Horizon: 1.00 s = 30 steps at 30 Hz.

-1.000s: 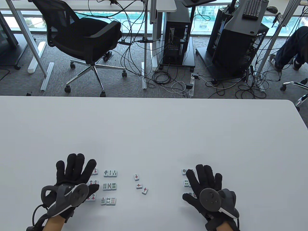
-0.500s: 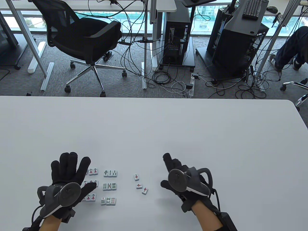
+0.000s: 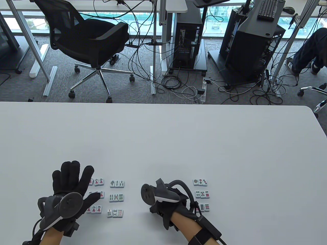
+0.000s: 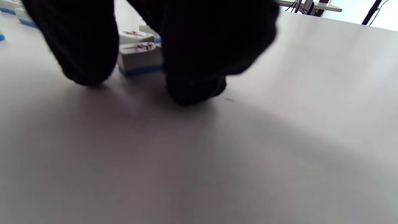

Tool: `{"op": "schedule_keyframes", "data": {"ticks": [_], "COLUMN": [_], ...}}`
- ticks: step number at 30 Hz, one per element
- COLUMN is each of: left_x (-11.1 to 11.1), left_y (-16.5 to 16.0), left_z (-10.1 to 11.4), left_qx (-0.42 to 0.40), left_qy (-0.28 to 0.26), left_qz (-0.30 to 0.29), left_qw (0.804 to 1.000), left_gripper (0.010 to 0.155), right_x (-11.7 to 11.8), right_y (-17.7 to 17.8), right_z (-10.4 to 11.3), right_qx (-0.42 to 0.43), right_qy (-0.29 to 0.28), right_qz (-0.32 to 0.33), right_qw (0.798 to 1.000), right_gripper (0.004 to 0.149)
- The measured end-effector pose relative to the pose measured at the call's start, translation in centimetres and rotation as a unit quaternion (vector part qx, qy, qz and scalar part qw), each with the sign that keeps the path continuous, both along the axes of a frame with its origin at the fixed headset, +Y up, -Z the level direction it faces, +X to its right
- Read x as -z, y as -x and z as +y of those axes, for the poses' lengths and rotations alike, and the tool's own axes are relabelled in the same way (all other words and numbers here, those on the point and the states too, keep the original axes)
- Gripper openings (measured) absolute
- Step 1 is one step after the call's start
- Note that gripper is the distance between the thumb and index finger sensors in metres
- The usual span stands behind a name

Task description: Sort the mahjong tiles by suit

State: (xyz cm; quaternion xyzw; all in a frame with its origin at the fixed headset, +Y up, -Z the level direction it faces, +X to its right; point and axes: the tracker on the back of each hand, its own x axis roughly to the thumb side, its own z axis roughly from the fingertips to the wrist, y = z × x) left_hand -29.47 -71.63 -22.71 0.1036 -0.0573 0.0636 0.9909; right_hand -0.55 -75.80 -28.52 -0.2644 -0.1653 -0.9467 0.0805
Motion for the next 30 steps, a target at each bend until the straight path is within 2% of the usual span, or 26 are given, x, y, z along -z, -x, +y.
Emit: {"op": "schedule_keyframes", "data": {"ticks": [6, 12, 14, 18, 23, 26, 30], "left_x": [0.0, -0.3, -0.3, -0.3, -0.3, -0.3, -0.3], "left_y": [-0.2, -0.7, -0.7, -0.6, -0.5, -0.5, -0.6], "left_z": [-0.1, 0.0, 0.0, 0.1, 0.0, 0.0, -0.1], "left_qx": [0.002, 0.013, 0.015, 0.018, 0.019, 0.021, 0.019], "left_qy": [0.005, 0.001, 0.001, 0.004, 0.008, 0.015, 0.023], "left_qz": [-0.006, -0.022, -0.022, -0.018, -0.013, -0.017, -0.02], "left_qw": [1.0, 1.0, 1.0, 1.0, 1.0, 1.0, 0.999], "left_gripper": [0.09, 0.09, 0.09, 0.089, 0.089, 0.089, 0.089], "right_x": [-0.6, -0.6, -0.6, -0.4, 0.0, -0.1, 0.0], "right_y": [0.9, 0.1, -1.1, -5.4, -12.8, -17.1, -22.2], "right_z": [-0.3, -0.1, 0.7, 3.5, 6.9, 7.2, 4.6], "right_qx": [0.005, 0.004, 0.012, 0.04, 0.067, 0.066, 0.057], "right_qy": [-0.028, -0.027, -0.055, -0.11, -0.165, -0.176, -0.13], "right_qz": [0.012, 0.037, 0.049, 0.039, -0.03, -0.073, -0.146], "right_qw": [1.0, 0.999, 0.997, 0.992, 0.984, 0.979, 0.979], "right_gripper": [0.06, 0.061, 0.061, 0.06, 0.06, 0.06, 0.06]}}
